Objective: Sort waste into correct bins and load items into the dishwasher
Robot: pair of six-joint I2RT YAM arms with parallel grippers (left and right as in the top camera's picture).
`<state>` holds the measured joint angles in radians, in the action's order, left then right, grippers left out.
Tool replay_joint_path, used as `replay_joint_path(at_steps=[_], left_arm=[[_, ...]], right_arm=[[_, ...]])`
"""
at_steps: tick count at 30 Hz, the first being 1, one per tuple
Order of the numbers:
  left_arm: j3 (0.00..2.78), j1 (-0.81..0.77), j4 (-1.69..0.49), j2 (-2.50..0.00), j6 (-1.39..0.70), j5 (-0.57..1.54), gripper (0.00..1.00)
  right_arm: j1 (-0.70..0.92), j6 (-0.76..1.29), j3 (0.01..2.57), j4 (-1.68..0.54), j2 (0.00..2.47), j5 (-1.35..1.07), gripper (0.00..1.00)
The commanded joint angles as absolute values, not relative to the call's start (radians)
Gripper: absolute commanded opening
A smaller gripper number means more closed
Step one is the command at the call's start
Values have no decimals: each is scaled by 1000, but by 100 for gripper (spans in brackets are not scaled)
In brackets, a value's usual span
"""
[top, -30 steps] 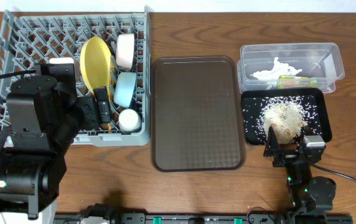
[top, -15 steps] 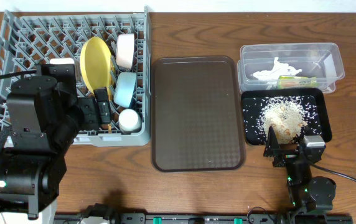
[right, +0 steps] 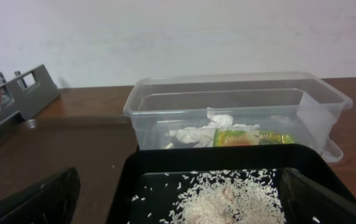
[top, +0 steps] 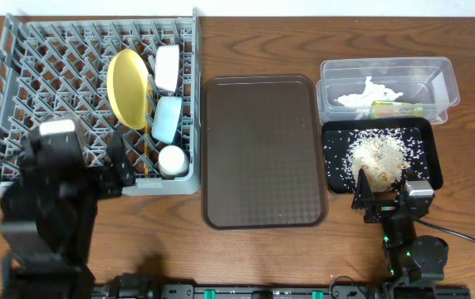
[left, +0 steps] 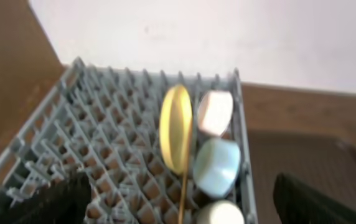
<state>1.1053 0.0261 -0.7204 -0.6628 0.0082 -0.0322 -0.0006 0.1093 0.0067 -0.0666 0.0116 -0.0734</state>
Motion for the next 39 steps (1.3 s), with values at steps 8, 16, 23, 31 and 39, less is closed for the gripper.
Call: replay_joint_path(at_steps=[8, 16, 23, 31, 39], left_arm=[[622, 78, -419, -319, 33, -25, 94], [344, 97, -268, -78, 29, -7, 94], [175, 98, -119, -1, 38, -11, 94], [77, 98, -14, -1, 38, -11, 94], [31, 98, 24, -1, 38, -11, 94]], right_arm=[[-13, 104, 6, -71, 6, -68, 99], [-13, 104, 6, -71, 6, -68, 99], [-13, 104, 6, -71, 6, -68, 99], [-13, 104, 6, -71, 6, -68, 99], [-13, 104, 6, -71, 6, -68, 99]])
